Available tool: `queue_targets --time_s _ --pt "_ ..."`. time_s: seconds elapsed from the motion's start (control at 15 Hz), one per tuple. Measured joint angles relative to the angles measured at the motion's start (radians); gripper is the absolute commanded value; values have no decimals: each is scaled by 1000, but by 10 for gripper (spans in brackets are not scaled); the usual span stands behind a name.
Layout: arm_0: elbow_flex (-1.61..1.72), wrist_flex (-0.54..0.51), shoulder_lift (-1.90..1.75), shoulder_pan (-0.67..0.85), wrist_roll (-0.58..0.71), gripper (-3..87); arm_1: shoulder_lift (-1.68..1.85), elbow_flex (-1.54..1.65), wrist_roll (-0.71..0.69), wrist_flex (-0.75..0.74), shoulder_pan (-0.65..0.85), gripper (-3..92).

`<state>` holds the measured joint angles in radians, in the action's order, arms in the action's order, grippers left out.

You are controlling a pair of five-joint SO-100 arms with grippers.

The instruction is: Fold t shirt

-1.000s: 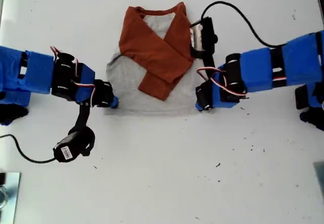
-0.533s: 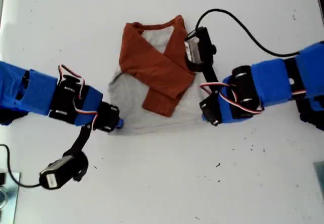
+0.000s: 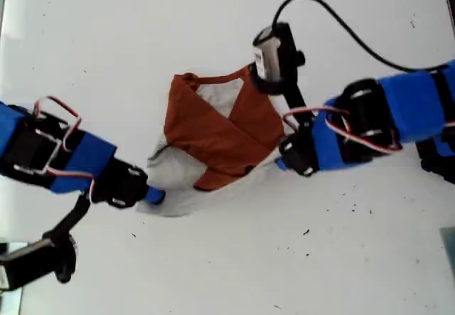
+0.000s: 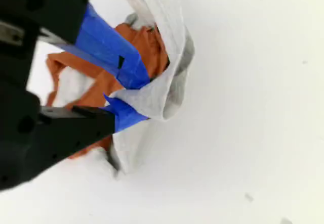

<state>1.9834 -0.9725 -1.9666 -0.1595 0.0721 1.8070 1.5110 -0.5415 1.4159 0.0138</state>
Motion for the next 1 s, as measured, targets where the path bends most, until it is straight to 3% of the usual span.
queue_targets --time_s 0.13,0.2,0.27,0.4,0.47,0.6,0.67,0.87,1.0 --pt "158 -2 -213 221 83 -3 2 37 -94 -78 215 53" --pt "229 -2 -290 345 137 23 3 80 -130 -160 313 218" --pt "298 5 -325 459 183 245 3 123 -150 -235 393 329" --pt "434 49 -365 652 253 449 11 207 -155 -341 517 328" --pt "492 83 -410 732 273 385 61 290 -153 -420 586 328" --pt "598 117 -584 871 308 242 356 663 -80 -761 792 328" --pt "644 110 -706 946 308 206 492 784 -69 -821 885 328" --pt "834 44 -1152 1017 308 179 770 931 -112 -672 894 328" --pt "965 -2 -1378 925 278 96 976 1063 -127 -577 819 327"
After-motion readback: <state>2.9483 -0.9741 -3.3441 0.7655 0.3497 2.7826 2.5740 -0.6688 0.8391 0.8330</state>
